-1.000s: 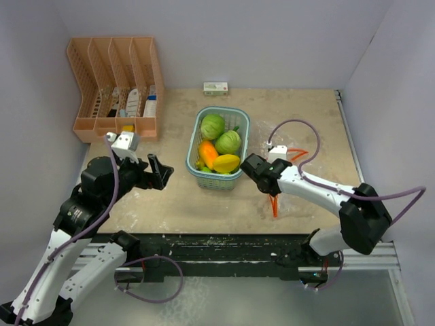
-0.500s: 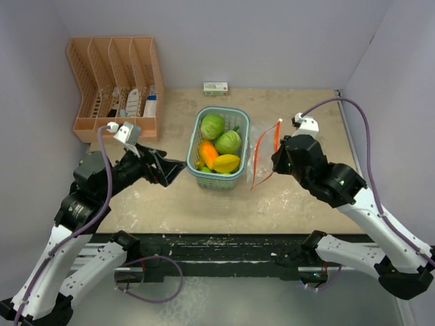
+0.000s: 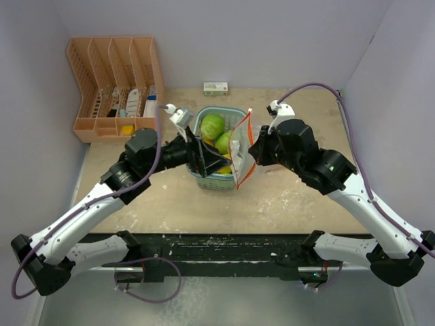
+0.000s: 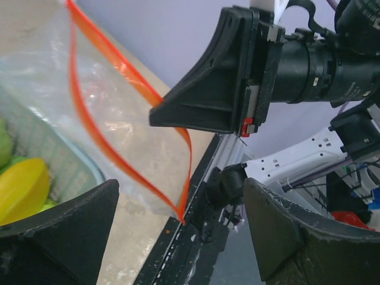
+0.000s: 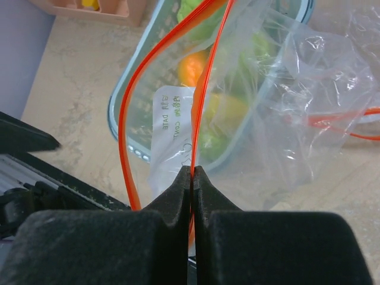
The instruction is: Place the food in the zip-top bag and seal the zipper
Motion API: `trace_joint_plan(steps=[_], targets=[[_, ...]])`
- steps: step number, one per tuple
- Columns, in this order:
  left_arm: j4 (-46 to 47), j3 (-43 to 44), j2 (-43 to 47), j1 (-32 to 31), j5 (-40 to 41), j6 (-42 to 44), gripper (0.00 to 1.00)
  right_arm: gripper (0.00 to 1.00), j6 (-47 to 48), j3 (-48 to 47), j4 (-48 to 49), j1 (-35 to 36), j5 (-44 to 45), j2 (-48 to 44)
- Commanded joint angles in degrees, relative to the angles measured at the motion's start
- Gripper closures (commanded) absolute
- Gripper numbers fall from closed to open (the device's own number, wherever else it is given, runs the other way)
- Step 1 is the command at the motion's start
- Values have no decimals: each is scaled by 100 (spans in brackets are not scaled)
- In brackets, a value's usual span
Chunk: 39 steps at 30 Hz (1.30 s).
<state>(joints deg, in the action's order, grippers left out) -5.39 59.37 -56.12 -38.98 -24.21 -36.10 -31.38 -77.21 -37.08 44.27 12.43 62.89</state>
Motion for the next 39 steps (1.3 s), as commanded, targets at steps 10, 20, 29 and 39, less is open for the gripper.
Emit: trace_joint_plan(steps=[10, 20, 29, 39], targets=[[103, 634, -1055, -972, 1924, 337, 16, 100, 171, -264, 420, 93, -366, -123], [183, 601, -1334, -1031, 2586, 427, 24, 100, 239, -251, 346, 100, -645, -312], [57, 1029, -1793, -1058, 2705, 536, 79, 100, 265, -241, 163, 99, -442, -436], [-1671, 1509, -620, -1076, 4508, 1124, 100, 100, 110, -551, -543, 99, 643, -61]])
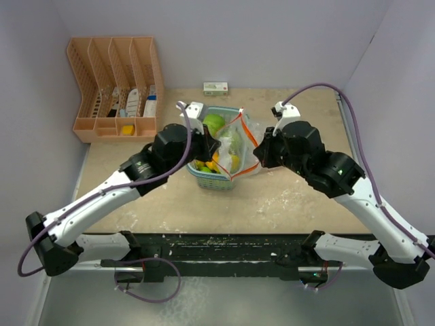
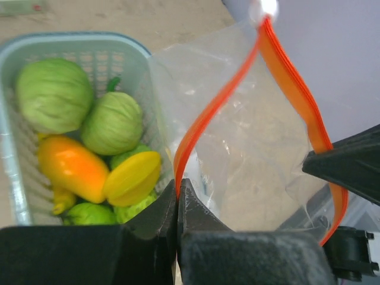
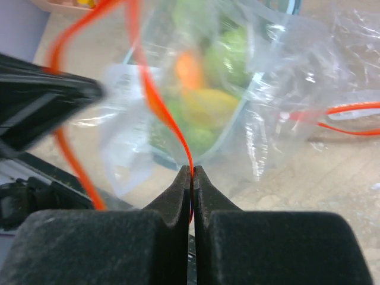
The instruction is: Place the food in the zip-top bag and seal the zipper
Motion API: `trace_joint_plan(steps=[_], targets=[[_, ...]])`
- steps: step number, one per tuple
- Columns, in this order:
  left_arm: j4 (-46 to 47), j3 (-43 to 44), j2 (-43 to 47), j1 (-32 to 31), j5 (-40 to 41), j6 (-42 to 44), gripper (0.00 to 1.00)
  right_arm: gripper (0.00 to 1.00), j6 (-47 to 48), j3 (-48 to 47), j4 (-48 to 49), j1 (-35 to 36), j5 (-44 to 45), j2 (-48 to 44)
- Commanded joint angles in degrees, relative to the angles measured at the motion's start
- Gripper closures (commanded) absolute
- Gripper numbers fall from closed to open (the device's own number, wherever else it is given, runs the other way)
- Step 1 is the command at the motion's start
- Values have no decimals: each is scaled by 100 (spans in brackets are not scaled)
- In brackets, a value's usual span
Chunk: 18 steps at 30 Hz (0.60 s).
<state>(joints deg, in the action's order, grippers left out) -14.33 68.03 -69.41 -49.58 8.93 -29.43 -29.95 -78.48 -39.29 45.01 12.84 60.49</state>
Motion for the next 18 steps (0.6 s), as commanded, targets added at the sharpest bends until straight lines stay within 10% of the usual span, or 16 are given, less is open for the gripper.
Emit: trace_joint_plan(steps=[1, 8, 12, 18], targets=[[-1059, 743, 856, -15, 1531, 528, 100, 100, -67, -503, -398, 26, 737, 243], [-2594, 1334, 1635, -16, 2603, 616, 100, 100, -392, -805, -405, 25, 1353, 723], [-3255, 1835, 1749, -16, 2713, 657, 100, 100, 1, -894, 831, 57, -496, 902], [-4169, 2182, 1869, -16, 3276, 685, 100, 41, -77, -75, 3720, 151, -3848, 528]])
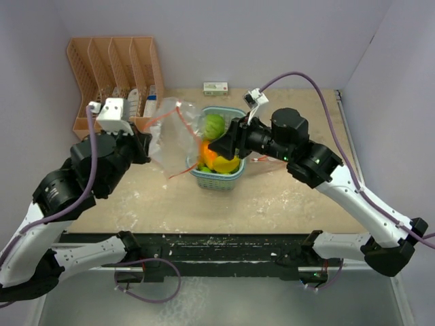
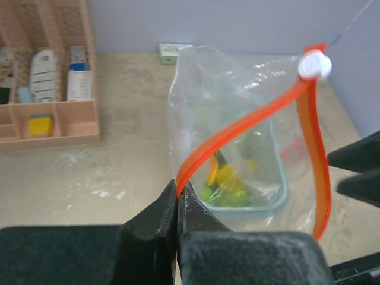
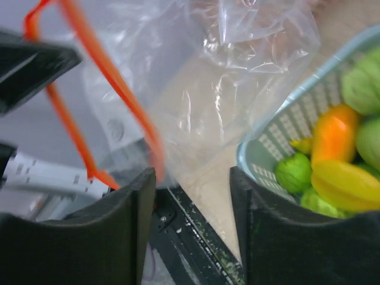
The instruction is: Place the food in the zip-top bag and seal the zipper
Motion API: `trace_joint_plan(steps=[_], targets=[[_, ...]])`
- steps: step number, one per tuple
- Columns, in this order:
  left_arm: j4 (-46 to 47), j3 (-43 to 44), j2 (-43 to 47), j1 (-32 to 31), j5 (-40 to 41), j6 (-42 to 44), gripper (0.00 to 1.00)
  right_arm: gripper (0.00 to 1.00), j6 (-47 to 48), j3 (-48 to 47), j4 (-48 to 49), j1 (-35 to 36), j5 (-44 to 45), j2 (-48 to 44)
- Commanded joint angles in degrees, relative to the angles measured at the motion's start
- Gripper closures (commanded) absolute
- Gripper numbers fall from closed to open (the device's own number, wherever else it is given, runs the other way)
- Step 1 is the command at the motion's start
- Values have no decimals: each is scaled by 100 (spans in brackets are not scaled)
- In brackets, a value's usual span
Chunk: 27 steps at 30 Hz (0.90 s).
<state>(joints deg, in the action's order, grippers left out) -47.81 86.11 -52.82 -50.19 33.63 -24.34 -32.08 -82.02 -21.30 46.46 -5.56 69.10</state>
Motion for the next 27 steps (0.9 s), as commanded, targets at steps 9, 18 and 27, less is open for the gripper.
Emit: trace_joint_plan(steps=[9, 18, 27], targets=[[-2238, 533, 392, 47, 2080, -482, 100, 0, 393, 659, 1004, 4, -652, -738], [-1551, -650, 374, 45, 1628, -903, 100, 0, 1126, -483, -167, 4, 1968, 1158], [-1037, -1281, 243, 45, 1414, -954, 100, 0, 1335, -1392, 209, -259, 3357, 2867]])
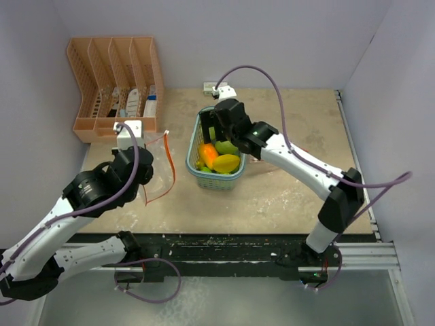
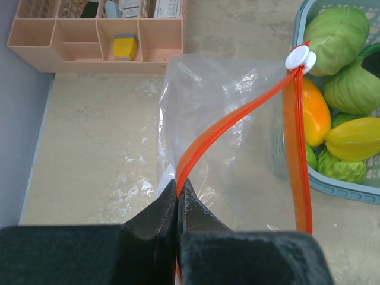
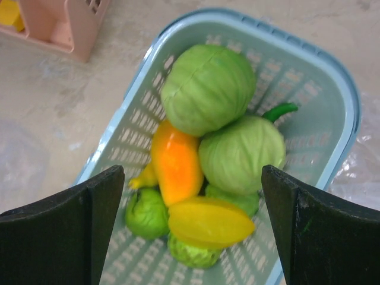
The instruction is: Place the food in the zip-top bag and seal the zipper
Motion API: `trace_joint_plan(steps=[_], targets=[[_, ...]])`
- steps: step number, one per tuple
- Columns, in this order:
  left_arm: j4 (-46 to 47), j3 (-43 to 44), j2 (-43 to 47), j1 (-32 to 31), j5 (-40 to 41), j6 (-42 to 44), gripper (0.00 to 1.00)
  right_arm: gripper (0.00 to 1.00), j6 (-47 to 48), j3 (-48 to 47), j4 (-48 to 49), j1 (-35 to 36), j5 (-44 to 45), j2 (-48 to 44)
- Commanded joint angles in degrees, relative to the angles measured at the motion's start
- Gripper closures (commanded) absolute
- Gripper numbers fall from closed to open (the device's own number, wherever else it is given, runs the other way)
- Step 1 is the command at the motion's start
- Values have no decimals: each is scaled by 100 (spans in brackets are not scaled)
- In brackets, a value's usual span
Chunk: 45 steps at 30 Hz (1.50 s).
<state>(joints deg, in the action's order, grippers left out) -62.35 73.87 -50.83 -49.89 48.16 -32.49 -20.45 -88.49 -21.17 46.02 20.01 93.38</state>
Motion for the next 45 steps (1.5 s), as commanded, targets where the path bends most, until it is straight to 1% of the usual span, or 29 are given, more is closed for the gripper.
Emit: trace_joint_plan(steps=[1, 5, 9, 14, 19, 22, 26, 27, 30, 33, 34, 35, 36, 38, 40, 42, 43, 45], targets=[[416, -81, 55, 14, -44, -155, 100, 0, 151, -859, 221, -297, 753, 605], [455, -211, 187, 15, -145, -180, 100, 1, 27, -920, 599, -611, 147, 1029], [453, -331, 349, 14, -142, -187, 100, 0, -211, -871, 755, -798, 21, 1349], [411, -355, 441, 14, -123, -179, 100, 1, -209, -696, 1417, -840, -743, 1613], [367, -389, 431, 17, -132, -175, 100, 0, -331, -686, 1659, -833, -1131, 1895], [372, -420, 425, 14, -148, -172, 100, 0, -380, -591, 1722, -832, -1232, 1905], [393, -467, 436, 14, -141, -157, 100, 1, -414, -58, 2251, -832, -1185, 1567], [421, -478, 427, 14, -147, -136, 100, 0, -416, -86, 2237, -838, -1261, 1569], [434, -471, 408, 14, -194, -118, 100, 0, -410, -419, 1955, -839, -1097, 1896], [443, -474, 396, 20, -244, -123, 100, 0, -414, -505, 2042, -839, -1183, 2119], [443, -478, 398, 15, -252, -126, 100, 4, -428, -484, 2121, -839, -1241, 2163], [443, -486, 405, 14, -254, -126, 100, 11, -434, -464, 2173, -839, -1305, 2200], [431, -487, 406, 14, -262, -126, 100, 20, -434, -443, 2204, -840, -1347, 2212], [398, -492, 400, 14, -263, -135, 100, 44, -441, -334, 2256, -832, -1363, 2137], [367, -492, 402, 15, -257, -157, 100, 63, -455, -108, 2389, -838, -1320, 1921], [347, -517, 397, 15, -255, -176, 100, 74, -460, 74, 2415, -832, -1335, 1618], [346, -535, 385, 19, -250, -178, 100, 78, -460, 144, 2427, -832, -1345, 1420], [319, -557, 330, 14, -230, -197, 100, 82, -299, 262, 2494, -824, -1440, 1010]])
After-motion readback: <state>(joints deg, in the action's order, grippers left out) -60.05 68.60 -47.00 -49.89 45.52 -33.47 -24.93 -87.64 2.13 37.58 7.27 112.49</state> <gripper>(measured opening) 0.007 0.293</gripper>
